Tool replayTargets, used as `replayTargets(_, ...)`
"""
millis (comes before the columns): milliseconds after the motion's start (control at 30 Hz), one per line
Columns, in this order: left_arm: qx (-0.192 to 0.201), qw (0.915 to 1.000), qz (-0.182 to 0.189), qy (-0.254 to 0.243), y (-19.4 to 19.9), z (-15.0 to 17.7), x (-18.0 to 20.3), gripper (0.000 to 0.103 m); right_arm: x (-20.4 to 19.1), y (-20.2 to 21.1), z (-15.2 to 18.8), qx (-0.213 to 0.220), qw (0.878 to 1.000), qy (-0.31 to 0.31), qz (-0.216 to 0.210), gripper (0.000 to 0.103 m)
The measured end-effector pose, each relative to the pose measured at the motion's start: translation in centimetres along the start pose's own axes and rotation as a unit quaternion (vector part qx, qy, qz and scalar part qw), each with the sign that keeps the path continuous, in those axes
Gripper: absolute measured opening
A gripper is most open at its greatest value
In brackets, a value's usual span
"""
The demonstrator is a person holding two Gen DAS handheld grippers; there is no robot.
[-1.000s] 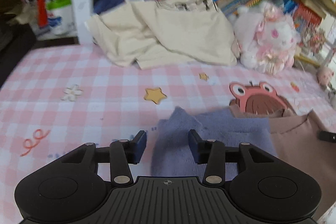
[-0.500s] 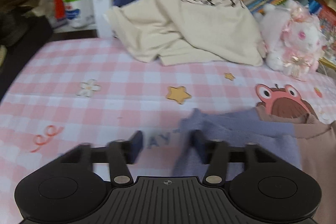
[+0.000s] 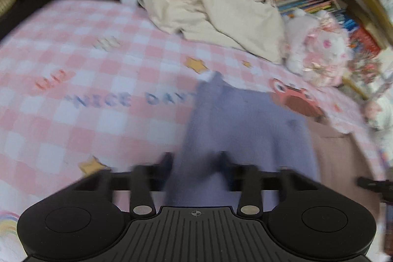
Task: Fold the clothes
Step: 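Move both tools to the folded edge of the lavender sweater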
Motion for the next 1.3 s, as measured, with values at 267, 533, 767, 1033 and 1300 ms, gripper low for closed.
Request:
replayTargets(267, -0.016, 0.9998, -0.005, -0.011, 2.2, 1.8, -1.1, 0.024, -1.0, 0.9, 1.9, -0.007, 1.000, -0.010, -0.020, 0.028)
replayTargets(533, -0.017, 0.9996, -0.002, 0.021, 3.3, 2.5, -3.3, 0.025, -2.5, 1.1, 3.3, -0.007, 1.000, -0.004, -0.021, 0.028)
replayTargets(767, -0.011, 0.9997, -0.012, 0.017, 3.2, 2.6, -3.2, 0.028, -2.7, 0.8, 3.1, -0.009, 1.000, 0.005, -0.025, 0.034)
replayTargets(1033, -0.003, 0.9986, -0.039, 0.037, 3.7, 2.2, -4.0, 0.056, -3.2, 0.7, 2.6, -0.015, 0.999, 0.025, -0.029, 0.067)
replayTargets(1300, 0.020, 0.9970, -0.068, 0.030, 5.1, 2.1, -3.8, 0.069, -2.9, 1.5, 1.9, 0.003, 0.998, 0.057, -0.003, 0.082)
Point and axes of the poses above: each gripper's, at about its wrist camera, not at the fingertips, and y roughly against the way its jaws point, x to its right, z to its underside, the point moved 10 cm from there along -y, roughly the way its jaws point, and after that the axes turned 1 degree about -z, right-handed, at the moved point
